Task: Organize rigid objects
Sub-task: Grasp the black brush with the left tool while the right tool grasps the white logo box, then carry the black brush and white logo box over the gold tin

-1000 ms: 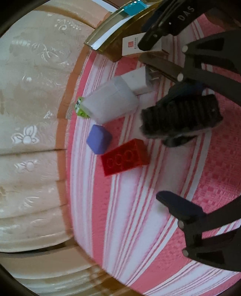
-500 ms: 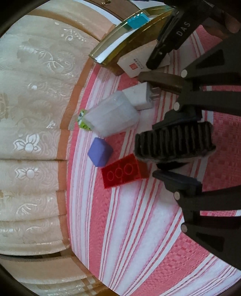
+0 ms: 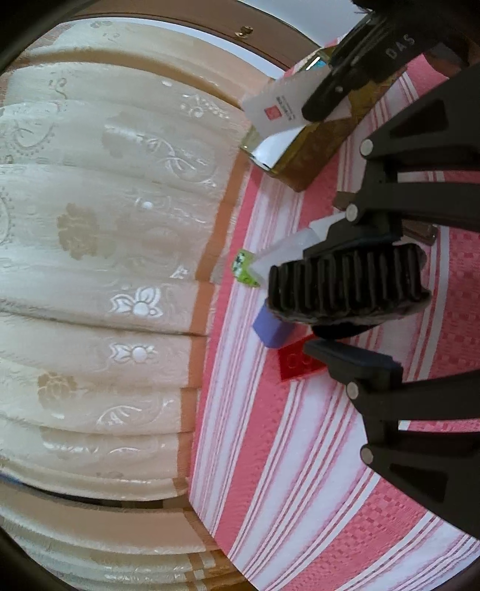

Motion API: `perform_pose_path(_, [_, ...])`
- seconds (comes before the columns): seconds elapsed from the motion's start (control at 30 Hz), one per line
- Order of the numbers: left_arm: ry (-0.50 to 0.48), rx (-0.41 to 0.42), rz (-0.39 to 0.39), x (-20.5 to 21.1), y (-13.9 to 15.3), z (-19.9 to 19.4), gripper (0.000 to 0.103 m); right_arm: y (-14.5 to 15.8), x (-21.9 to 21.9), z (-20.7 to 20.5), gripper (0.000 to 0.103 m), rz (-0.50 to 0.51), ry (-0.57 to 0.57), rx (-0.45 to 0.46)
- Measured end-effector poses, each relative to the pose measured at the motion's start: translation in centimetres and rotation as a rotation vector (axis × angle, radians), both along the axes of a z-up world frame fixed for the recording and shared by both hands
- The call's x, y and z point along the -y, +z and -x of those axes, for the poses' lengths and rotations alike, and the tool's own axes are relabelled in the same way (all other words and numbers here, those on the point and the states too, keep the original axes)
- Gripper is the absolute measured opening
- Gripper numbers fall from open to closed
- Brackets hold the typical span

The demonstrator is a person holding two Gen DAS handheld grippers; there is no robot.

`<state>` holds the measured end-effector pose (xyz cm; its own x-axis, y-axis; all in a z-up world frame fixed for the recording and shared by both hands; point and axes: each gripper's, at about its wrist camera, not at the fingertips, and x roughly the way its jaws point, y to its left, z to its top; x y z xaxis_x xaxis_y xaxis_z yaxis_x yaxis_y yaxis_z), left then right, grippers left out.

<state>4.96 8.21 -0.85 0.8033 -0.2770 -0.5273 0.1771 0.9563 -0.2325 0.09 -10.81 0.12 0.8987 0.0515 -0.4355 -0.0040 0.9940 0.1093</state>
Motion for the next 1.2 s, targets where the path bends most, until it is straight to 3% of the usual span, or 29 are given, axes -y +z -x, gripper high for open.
perform_pose_path(0.2, [0.056, 0.053, -0.016, -0.2, 0.5, 0.5, 0.043, 1.1, 1.1, 1.6, 0.028, 0.041, -0.064, 0.083])
perform_pose_path(0.4, [0.091, 0.064, -0.037, 0.3, 0.4, 0.5, 0.043, 1.2, 2.5, 2.3, 0.028, 0.067, -0.099, 0.099])
perform_pose_path(0.67, [0.076, 0.053, -0.031, 2.5, 0.1, 0.4, 0.043, 1.1, 3.9, 3.0, 0.028, 0.096, -0.125, 0.096])
perform_pose_path(0.87, [0.080, 0.113, -0.087, 5.0, 0.4, 1.3, 0.043, 1.1, 5.6, 3.7, 0.028, 0.103, -0.149, 0.098])
perform_pose_path(1.2, [0.030, 0.108, -0.075, 10.0, 0.2, 1.7, 0.043, 1.4, 8.2, 4.8, 0.028, 0.130, -0.183, 0.108])
